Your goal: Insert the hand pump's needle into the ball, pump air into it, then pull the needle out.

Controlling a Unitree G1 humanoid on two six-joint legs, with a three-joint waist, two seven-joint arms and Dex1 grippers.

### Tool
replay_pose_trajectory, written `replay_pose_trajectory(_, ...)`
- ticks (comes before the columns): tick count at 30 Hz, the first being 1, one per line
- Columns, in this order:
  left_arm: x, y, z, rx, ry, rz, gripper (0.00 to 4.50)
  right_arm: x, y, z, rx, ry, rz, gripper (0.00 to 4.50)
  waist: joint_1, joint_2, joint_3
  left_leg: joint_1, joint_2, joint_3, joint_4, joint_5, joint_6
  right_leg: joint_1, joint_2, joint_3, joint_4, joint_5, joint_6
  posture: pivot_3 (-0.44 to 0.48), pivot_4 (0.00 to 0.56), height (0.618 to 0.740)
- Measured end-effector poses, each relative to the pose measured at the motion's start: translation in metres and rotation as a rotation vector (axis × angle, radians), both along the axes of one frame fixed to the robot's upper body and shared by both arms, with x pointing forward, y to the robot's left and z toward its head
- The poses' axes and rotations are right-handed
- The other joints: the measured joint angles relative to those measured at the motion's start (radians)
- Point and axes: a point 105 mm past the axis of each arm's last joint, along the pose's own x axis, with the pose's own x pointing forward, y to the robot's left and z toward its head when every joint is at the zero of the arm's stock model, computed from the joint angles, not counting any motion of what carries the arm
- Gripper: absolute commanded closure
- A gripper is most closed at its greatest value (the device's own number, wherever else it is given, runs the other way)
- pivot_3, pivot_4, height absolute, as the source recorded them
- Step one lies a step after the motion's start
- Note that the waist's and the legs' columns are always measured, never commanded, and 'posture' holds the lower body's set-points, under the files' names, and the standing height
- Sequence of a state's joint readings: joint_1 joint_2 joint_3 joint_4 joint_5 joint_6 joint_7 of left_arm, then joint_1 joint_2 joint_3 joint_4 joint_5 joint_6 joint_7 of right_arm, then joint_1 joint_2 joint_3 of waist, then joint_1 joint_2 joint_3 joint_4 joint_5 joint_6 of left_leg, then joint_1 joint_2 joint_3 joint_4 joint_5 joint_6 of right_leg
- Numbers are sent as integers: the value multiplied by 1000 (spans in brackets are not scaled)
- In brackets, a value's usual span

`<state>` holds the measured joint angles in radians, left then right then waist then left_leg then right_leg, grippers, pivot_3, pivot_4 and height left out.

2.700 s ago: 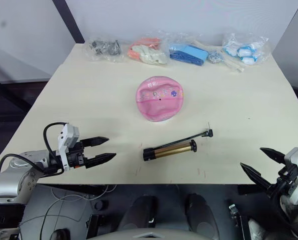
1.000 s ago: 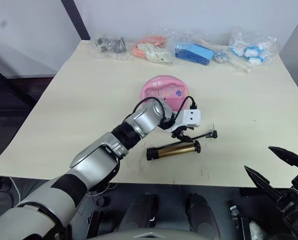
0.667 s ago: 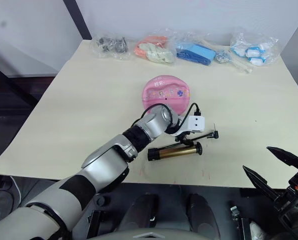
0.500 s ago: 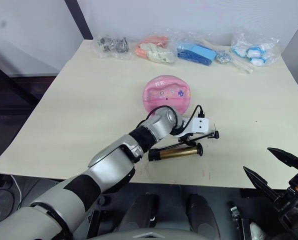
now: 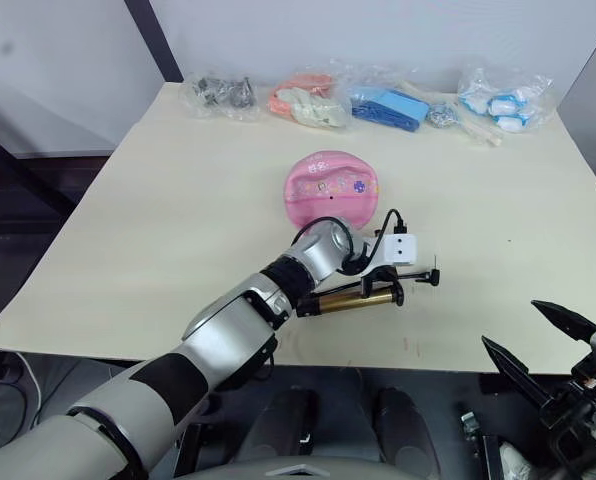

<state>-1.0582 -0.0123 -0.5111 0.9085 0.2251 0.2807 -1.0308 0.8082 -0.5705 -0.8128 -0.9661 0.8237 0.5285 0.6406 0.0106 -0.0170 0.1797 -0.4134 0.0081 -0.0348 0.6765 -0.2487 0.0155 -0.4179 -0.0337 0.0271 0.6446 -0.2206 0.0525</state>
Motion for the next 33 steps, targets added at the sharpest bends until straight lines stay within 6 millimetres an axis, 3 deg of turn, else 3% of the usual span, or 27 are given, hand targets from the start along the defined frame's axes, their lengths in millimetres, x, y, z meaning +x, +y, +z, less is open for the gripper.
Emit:
replay_pose_trajectory(6,-8,12,27,-174,38,5,4428,16,11,-4,40,-4,-82,0,4,1,-1,0,0,0,0,0,0,0,-1,0,1,3,1,0,150,740)
replay_pose_trajectory(11,-22,19,41,-314,26,-6,4428,45,30,-11,291,80,-99,0,3,2,-1,0,1,1,5,0,0,1,-1,1,2,3,-4,0,150,740)
replay_pose_trajectory(16,-30,25,48,-378,-3,-16,4428,64,46,-8,379,154,-31,0,-1,2,-1,1,0,1,6,0,1,2,-1,1,3,5,0,0,150,740)
replay_pose_trajectory(21,-37,24,53,-437,-34,-11,4428,100,42,10,482,197,-40,0,-2,2,-1,0,-1,1,8,0,1,2,0,2,3,7,2,0,150,740)
replay_pose_trajectory(25,-36,28,53,-439,-56,12,4428,113,41,11,515,222,-64,0,1,3,-1,0,-1,2,7,-1,3,2,-1,3,3,7,2,0,150,740)
replay_pose_trajectory(29,-38,29,50,-452,-66,34,4500,123,50,14,547,244,-37,1027,-2,3,-1,0,-1,2,7,-1,4,2,-1,3,3,7,2,0,150,740)
replay_pose_trajectory(33,-36,31,51,-453,-83,51,4500,126,59,16,560,274,-2,1027,3,3,-1,0,-1,2,8,-1,4,2,0,3,3,7,2,0,150,740)
